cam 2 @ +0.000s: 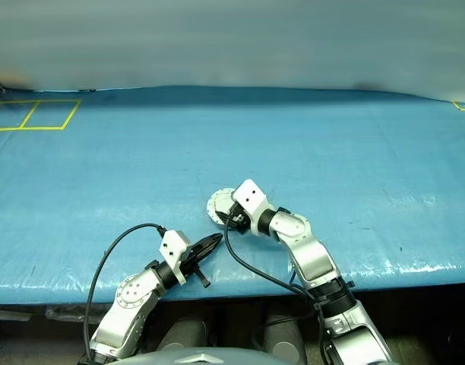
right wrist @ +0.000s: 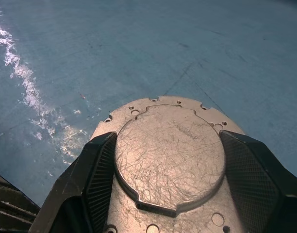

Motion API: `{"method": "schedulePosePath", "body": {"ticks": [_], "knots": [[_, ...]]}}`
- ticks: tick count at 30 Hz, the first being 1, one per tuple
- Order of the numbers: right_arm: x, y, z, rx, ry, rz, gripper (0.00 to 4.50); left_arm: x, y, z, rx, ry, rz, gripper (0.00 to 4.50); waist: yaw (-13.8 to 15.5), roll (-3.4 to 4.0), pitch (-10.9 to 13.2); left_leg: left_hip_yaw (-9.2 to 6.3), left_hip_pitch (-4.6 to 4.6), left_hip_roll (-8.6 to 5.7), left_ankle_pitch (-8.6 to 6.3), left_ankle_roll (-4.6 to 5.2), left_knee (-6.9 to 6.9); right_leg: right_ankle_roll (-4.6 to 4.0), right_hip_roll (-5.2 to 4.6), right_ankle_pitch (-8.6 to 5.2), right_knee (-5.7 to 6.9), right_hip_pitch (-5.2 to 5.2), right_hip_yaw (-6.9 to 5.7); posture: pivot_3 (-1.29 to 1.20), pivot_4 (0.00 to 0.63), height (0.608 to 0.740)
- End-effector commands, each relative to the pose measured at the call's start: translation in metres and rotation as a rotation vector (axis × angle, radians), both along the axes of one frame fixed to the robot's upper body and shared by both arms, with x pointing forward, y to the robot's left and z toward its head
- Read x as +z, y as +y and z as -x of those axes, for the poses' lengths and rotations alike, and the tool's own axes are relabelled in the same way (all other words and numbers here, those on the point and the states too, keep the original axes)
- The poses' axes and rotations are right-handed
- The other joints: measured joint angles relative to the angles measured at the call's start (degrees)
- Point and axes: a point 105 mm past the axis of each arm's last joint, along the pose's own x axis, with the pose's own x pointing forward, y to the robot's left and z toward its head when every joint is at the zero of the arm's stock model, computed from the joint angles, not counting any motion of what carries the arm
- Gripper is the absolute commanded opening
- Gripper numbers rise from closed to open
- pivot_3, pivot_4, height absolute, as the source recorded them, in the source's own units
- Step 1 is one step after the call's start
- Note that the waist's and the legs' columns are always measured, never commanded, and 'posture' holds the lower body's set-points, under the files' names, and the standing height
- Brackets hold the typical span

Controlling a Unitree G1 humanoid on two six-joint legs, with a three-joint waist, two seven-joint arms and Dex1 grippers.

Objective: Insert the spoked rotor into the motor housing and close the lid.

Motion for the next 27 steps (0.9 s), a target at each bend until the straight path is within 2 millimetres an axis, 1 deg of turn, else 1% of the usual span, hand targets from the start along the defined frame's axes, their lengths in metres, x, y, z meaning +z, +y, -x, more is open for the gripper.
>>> {"method": "schedulePosePath", "body": {"ticks": [1,7,10,12,16,20,27], "knots": [[0.0072,0.0013,-0.0036,0.010,-0.039,-0.011,3.01,0.0036,-0.0009,-0.0002,-0.006,-0.020,0.013,0.00,0.0,0.00,0.0,0.00,0.00,0.00,0.00,0.00,0.00,0.00,0.00,0.00,0.00,0.00,0.00,0.00,0.150,0.740],[0.0066,0.0030,-0.0044,0.049,-0.047,-0.006,3.01,0.0034,0.0005,-0.0004,-0.008,-0.022,0.010,0.00,0.0,0.00,0.0,0.00,0.01,0.01,0.00,0.01,0.00,-0.02,0.01,0.01,0.02,0.00,0.00,0.00,0.150,0.740],[0.0021,0.0029,-0.0038,0.068,0.009,-0.005,3.01,0.0034,0.0007,-0.0004,-0.009,-0.023,0.009,0.00,0.0,0.00,0.0,0.00,0.01,0.01,0.00,0.01,0.00,-0.02,0.01,0.02,0.02,0.00,0.00,0.00,0.150,0.740],[0.0023,0.0036,-0.0035,0.075,0.047,-0.027,3.01,0.0036,0.0004,-0.0002,-0.010,-0.022,0.009,0.00,0.0,0.00,0.0,0.00,0.02,0.01,0.00,0.00,0.00,-0.03,0.01,0.02,0.02,0.01,0.00,0.00,0.150,0.740],[0.0013,0.0025,-0.0042,0.090,0.080,-0.004,3.01,0.0034,0.0002,0.0005,-0.009,-0.021,0.009,0.00,0.0,0.00,0.0,0.00,0.01,0.01,0.02,-0.03,0.00,-0.03,0.00,0.02,0.01,0.00,0.01,0.00,0.150,0.740],[0.0024,0.0038,-0.0052,0.110,0.070,0.024,3.01,0.0035,0.0006,0.0003,-0.007,-0.020,0.009,0.00,0.0,0.00,0.0,0.00,0.01,0.01,0.01,-0.02,0.00,-0.03,0.00,0.02,0.01,0.00,0.01,0.00,0.150,0.740],[0.0096,0.0056,-0.0040,0.145,0.077,-0.016,3.01,0.0041,0.0004,-0.0003,-0.004,-0.023,0.011,0.00,0.0,0.00,0.0,0.00,0.01,0.01,0.02,-0.03,0.00,-0.03,0.00,0.02,0.01,0.00,0.02,0.00,0.150,0.740]]}}
